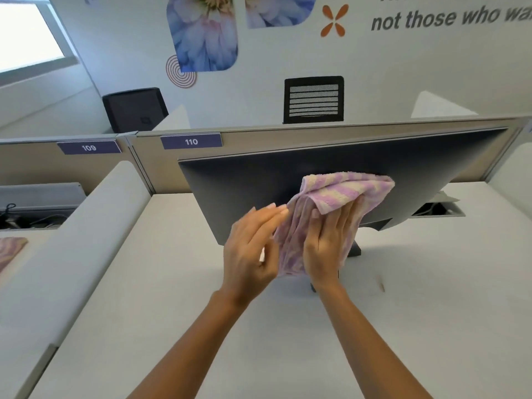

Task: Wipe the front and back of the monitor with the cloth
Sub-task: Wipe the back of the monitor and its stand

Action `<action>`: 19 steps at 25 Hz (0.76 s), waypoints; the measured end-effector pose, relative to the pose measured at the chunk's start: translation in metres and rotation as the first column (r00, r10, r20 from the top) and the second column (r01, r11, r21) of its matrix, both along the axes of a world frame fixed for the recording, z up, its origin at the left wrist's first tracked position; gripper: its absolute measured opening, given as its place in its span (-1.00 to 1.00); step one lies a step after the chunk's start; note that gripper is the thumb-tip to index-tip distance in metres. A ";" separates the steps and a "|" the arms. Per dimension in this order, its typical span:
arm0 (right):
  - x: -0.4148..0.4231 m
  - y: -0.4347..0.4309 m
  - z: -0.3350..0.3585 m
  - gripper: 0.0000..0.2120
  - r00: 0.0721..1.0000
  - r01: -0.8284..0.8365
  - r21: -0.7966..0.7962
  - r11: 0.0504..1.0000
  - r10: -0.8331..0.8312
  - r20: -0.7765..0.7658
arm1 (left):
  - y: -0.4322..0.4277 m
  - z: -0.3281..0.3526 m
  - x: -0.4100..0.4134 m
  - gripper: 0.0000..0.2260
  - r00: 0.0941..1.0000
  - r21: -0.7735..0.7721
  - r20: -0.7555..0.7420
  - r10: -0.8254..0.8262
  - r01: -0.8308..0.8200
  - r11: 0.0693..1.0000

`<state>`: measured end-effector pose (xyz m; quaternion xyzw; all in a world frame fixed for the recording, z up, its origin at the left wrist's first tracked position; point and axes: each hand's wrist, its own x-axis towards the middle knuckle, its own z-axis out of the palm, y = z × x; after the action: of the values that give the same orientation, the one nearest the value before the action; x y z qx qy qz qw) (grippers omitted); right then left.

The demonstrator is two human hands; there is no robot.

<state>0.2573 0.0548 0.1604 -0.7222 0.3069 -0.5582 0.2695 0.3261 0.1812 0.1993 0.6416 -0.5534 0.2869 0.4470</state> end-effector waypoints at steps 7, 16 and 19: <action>-0.001 -0.044 0.022 -0.37 0.909 0.136 -0.483 0.865 -0.303 -0.286 | -0.033 0.075 0.012 -0.71 0.967 -0.124 0.228 0.113 -0.086 0.988; -0.042 -0.042 -0.125 -0.48 0.726 0.016 -0.171 0.985 -0.129 -0.676 | -0.060 0.059 0.039 -0.62 0.926 -0.033 0.174 0.335 -0.335 0.942; -0.050 -0.055 -0.117 -0.45 0.703 0.027 -0.144 0.989 -0.121 -0.701 | -0.064 0.057 0.038 -0.64 0.918 -0.081 0.192 0.346 -0.337 0.938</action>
<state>0.2073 -0.0003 0.0439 -0.8831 0.3805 -0.2670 0.0640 0.3639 0.1177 0.2562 0.6849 -0.4691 0.4374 0.3458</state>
